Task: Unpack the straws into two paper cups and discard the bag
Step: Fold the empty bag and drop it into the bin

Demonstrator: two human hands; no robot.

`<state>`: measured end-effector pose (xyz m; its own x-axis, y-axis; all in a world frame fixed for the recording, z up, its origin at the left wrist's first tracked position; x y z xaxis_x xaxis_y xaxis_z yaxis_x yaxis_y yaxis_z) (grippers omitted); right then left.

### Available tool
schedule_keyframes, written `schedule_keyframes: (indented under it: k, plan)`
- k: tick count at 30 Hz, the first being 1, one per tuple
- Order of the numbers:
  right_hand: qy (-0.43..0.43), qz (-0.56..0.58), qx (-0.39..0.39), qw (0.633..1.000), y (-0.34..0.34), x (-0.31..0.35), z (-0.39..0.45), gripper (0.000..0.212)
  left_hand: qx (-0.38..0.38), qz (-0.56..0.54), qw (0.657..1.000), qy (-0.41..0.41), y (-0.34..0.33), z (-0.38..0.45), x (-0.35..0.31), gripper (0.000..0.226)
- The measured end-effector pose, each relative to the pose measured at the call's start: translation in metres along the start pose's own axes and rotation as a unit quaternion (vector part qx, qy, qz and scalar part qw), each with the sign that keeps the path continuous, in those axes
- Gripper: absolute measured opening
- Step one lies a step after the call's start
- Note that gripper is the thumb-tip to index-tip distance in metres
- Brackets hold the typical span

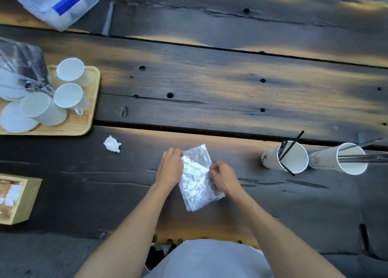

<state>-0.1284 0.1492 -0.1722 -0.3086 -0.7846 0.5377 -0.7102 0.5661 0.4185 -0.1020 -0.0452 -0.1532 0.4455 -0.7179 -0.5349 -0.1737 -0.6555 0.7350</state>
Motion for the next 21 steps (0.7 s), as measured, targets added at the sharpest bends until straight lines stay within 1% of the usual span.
schedule_keyframes:
  k: [3,4,6,8,12,14,16,18,19,21]
  plan:
    - [-0.011,-0.031,-0.1,0.994,0.027,-0.002,-0.007,0.012,0.004,0.017,1.0,0.01,0.0,0.001,0.0,0.015]
    - [-0.01,-0.039,-0.115,0.993,0.032,-0.002,-0.008,0.012,0.001,0.02,1.0,0.017,0.0,0.001,0.0,0.014]
    - [-0.029,-0.029,-0.106,0.994,0.033,-0.003,-0.006,0.011,-0.001,0.026,0.999,0.023,0.001,0.003,0.0,0.014]
    - [-0.061,0.001,-0.077,0.995,0.027,-0.007,0.0,0.013,0.001,0.017,1.0,0.023,0.001,0.003,0.0,0.014]
    - [-0.077,0.128,-0.005,0.989,0.007,-0.009,0.009,0.025,0.002,-0.048,0.998,0.041,0.0,0.004,0.008,0.016]
    - [-0.054,0.136,0.022,0.989,0.005,-0.003,0.009,0.023,-0.002,-0.111,0.991,0.069,0.004,0.004,0.014,0.021]
    - [-0.003,0.123,0.04,0.992,0.011,0.013,0.002,0.023,-0.025,-0.182,0.979,0.09,0.014,0.001,0.018,0.032]
    - [0.057,0.087,0.058,0.993,0.02,0.033,-0.007,0.021,-0.033,-0.217,0.973,0.068,0.029,0.0,0.014,0.042]
    - [0.084,0.061,0.067,0.992,0.025,0.042,-0.012,0.019,-0.013,-0.229,0.972,0.047,0.034,0.001,0.008,0.047]
    - [0.131,0.024,0.085,0.987,0.033,0.058,-0.021,0.018,0.071,-0.256,0.964,-0.001,0.036,0.003,-0.009,0.053]
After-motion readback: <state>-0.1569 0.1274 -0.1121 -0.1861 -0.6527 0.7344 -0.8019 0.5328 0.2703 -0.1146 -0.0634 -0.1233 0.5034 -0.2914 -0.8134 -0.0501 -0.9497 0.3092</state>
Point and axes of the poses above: each hand's wrist, its own z-axis towards the middle knuckle, its own y-axis out of the back of the hand, x = y × z, the point moved 10 cm from there along z, towards the middle knuckle, and after that the axes turned 6 degrees about x, right-handed, at the moved point
